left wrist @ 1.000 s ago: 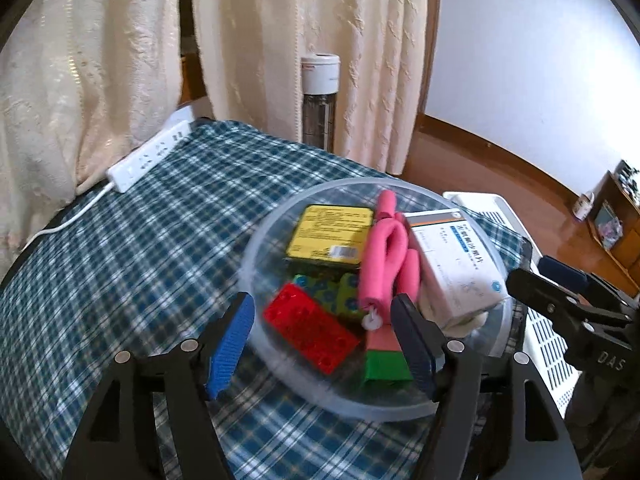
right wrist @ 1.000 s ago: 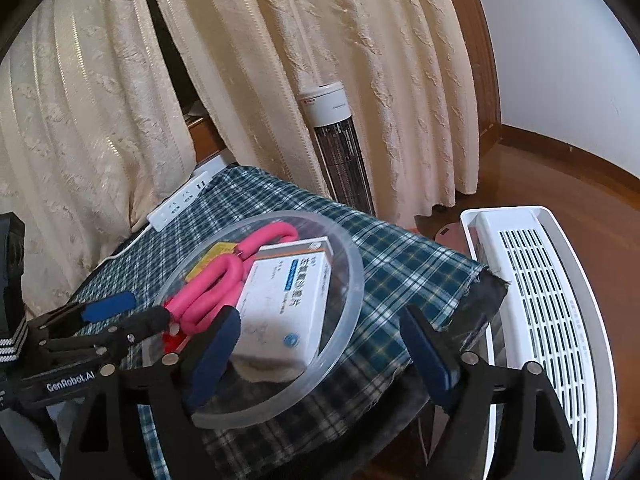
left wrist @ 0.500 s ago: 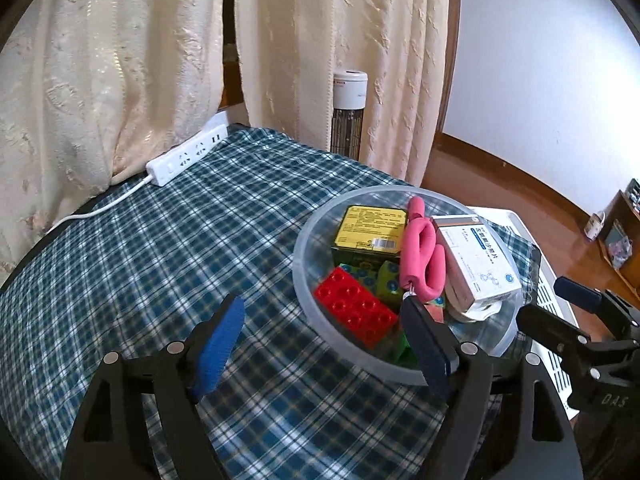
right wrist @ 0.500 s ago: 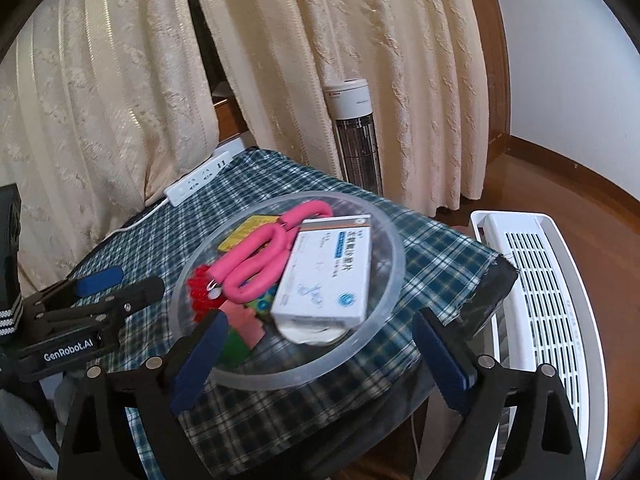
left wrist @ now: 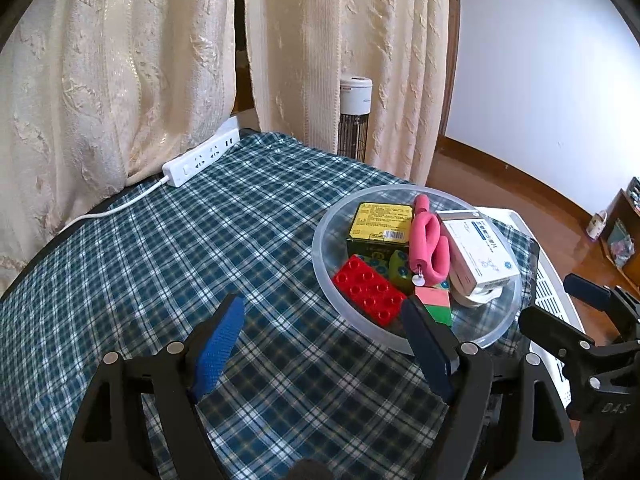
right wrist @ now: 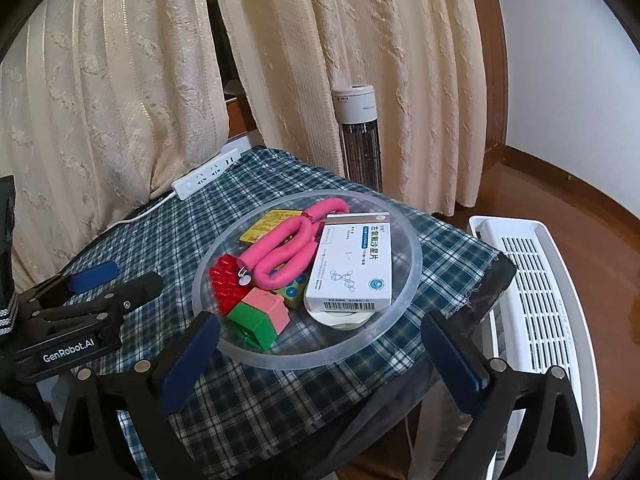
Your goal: Organize objects
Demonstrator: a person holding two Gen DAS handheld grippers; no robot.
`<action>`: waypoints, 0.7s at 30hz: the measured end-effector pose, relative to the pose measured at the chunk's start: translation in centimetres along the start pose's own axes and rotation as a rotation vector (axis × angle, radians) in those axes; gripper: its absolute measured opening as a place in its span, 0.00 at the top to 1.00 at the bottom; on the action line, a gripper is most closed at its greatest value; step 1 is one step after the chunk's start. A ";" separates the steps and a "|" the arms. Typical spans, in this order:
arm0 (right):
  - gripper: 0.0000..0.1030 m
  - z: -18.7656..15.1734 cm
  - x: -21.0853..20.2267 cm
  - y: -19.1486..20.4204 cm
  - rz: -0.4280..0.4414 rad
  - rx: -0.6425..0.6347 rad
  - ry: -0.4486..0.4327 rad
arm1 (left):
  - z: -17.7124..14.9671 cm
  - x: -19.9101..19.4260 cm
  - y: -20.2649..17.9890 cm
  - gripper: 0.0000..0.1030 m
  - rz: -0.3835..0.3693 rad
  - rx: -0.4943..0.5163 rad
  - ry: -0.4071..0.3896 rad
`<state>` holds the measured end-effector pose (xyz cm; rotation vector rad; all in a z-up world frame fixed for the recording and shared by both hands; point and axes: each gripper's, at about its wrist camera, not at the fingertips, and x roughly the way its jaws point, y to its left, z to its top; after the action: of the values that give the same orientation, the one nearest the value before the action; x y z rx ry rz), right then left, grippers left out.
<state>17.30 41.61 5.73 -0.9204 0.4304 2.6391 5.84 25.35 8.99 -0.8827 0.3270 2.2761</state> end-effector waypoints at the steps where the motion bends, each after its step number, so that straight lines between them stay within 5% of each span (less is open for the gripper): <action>1: 0.01 -0.1 -0.1 0.0 -0.003 0.000 0.000 | -0.1 -0.1 0.0 0.21 0.001 0.002 -0.003; 21: 0.01 -1.4 0.1 -0.2 -0.068 -0.037 0.012 | -0.7 0.2 -1.9 0.09 -0.012 0.050 0.025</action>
<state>18.05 41.25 4.62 -0.9453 0.3479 2.5898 7.33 26.54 8.31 -0.8865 0.3870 2.2381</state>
